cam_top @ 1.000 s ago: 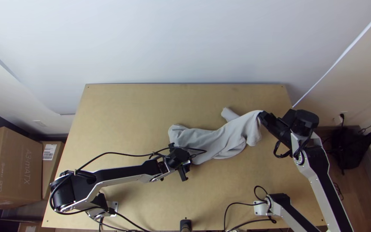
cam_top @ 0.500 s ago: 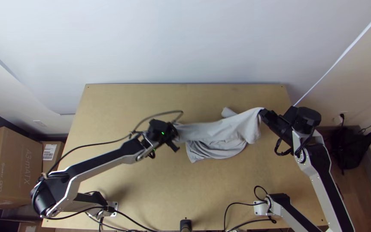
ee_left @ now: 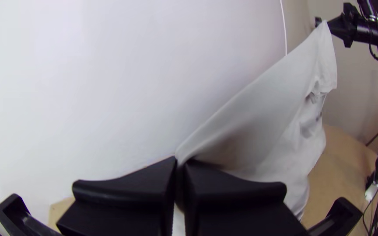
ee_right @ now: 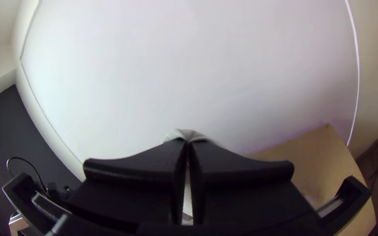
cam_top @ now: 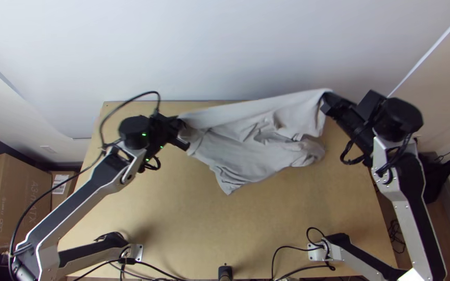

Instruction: Fold the t-shirt

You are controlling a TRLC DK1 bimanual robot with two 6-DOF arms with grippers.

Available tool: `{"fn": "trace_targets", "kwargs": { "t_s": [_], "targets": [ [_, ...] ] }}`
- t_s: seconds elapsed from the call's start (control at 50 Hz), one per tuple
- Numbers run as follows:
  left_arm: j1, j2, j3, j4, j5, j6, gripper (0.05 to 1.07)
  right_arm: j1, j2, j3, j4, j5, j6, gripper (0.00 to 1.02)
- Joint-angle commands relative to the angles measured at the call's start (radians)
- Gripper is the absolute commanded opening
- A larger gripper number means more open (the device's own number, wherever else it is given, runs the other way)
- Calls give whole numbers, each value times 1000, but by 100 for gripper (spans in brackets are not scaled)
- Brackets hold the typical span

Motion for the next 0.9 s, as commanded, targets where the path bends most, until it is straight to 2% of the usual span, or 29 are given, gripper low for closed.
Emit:
{"fn": "trace_targets", "kwargs": {
  "t_s": [0.0, 0.08, 0.38, 0.74, 0.88],
  "targets": [
    [53, -79, 89, 6, -6, -12, 8, 13, 54, 170, 27, 42, -88, 2],
    [97, -103, 144, 5, -6, -12, 8, 19, 95, 257, 29, 61, -124, 2],
    [136, -169, 443, -110, -6, -9, 8, 65, 101, 470, 43, 105, -121, 2],
    [128, -315, 618, -153, -10, 6, 8, 87, -81, 493, 52, 107, -138, 2],
    [126, -393, 623, -168, -18, -48, 8, 96, -154, 492, 33, 105, -138, 2]
  ]
}}
